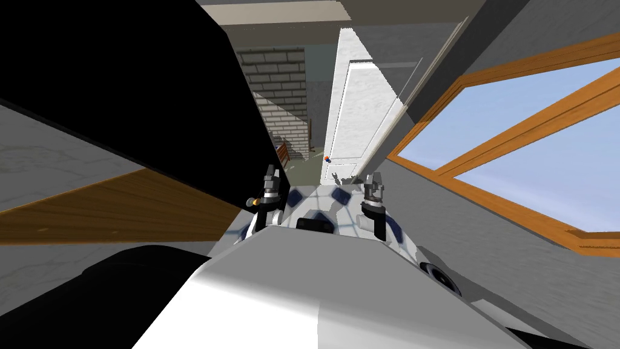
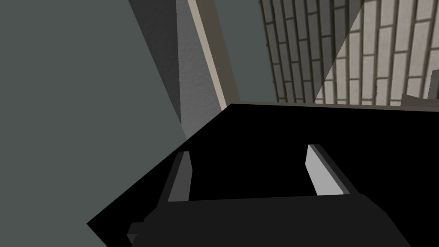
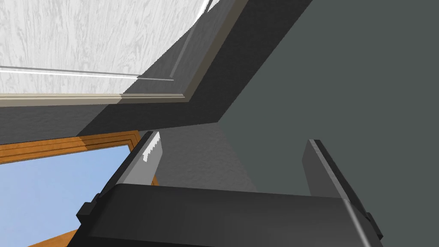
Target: Pull the door open
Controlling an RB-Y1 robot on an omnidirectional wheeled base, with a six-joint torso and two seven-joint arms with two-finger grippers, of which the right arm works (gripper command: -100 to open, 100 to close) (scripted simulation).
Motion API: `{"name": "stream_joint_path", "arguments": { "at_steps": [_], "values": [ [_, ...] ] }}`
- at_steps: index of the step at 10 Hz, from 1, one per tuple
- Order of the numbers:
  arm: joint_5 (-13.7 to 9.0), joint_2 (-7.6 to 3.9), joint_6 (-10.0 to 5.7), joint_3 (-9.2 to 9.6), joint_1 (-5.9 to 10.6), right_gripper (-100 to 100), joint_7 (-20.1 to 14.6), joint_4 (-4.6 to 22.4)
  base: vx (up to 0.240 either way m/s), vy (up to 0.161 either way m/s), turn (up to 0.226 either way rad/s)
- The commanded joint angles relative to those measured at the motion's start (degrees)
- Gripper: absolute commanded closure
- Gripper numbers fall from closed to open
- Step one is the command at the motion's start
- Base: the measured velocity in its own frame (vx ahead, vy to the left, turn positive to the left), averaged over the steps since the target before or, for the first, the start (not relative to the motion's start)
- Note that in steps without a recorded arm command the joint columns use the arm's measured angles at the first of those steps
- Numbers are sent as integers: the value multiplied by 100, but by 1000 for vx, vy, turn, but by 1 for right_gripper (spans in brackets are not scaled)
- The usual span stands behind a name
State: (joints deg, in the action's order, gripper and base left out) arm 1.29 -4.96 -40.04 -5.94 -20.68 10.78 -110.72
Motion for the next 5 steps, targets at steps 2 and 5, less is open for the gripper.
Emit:
{"name": "stream_joint_path", "arguments": {
  "at_steps": [2,5],
  "values": [
    [121,-26,-43,-26,98,-100,269,314,96,16,3],
    [254,-65,-107,-65,225,-100,562,702,100,10,1]
  ]
}}
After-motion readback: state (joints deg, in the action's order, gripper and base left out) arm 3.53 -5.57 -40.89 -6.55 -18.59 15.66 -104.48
